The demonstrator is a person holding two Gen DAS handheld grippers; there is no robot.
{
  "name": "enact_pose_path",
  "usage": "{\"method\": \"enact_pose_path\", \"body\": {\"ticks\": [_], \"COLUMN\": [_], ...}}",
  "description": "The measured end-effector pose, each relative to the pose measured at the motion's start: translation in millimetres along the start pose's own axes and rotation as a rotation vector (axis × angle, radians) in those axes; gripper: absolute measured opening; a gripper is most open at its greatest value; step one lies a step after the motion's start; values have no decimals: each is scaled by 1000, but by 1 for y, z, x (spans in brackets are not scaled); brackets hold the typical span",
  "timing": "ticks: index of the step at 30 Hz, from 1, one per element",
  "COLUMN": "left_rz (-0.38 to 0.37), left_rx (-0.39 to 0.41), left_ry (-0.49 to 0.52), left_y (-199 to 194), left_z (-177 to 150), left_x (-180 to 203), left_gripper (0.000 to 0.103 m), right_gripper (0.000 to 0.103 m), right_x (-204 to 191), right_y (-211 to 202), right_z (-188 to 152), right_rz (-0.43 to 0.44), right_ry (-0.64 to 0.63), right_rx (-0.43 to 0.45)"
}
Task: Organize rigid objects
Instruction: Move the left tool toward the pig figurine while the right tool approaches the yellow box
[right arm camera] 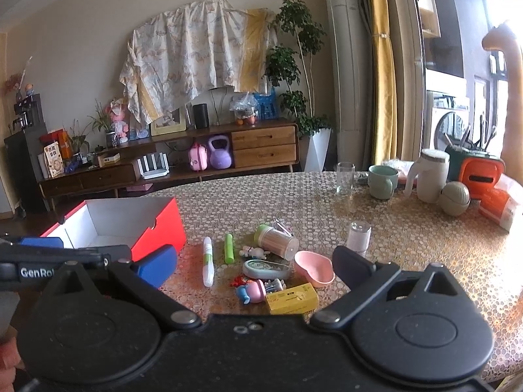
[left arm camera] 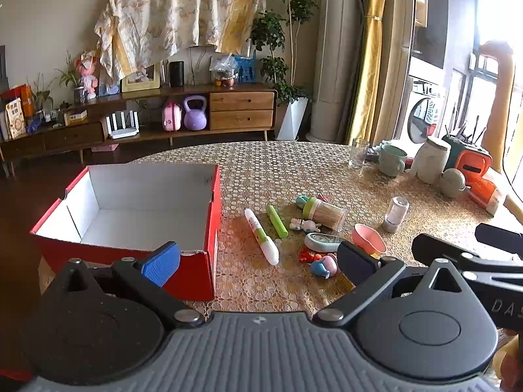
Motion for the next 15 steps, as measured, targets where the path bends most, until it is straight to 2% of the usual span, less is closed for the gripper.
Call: {"method": "enact_pose_path", "body": {"ticks": [15], "left_rz": [-10], "left_rx": [12], "left_ry": [-1], "left_y": [3], "left_z": [7], "left_x": [3], "left_gripper": [103], "right_gripper": [98], "right_x": [16], "right_y": [8], "right_z": [-1], "right_rz": [1], "right_ry": [21], "right_rx": [-32]}}
Point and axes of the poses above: each gripper's, at about its wrist camera, not at the fingertips, and y roughly the way its jaws point, x to its right, z to its top, the point moved 5 cm from there along y, roughly the way its jaws point, and after that the axes turned 3 degrees about z, right-handed, at the moved point
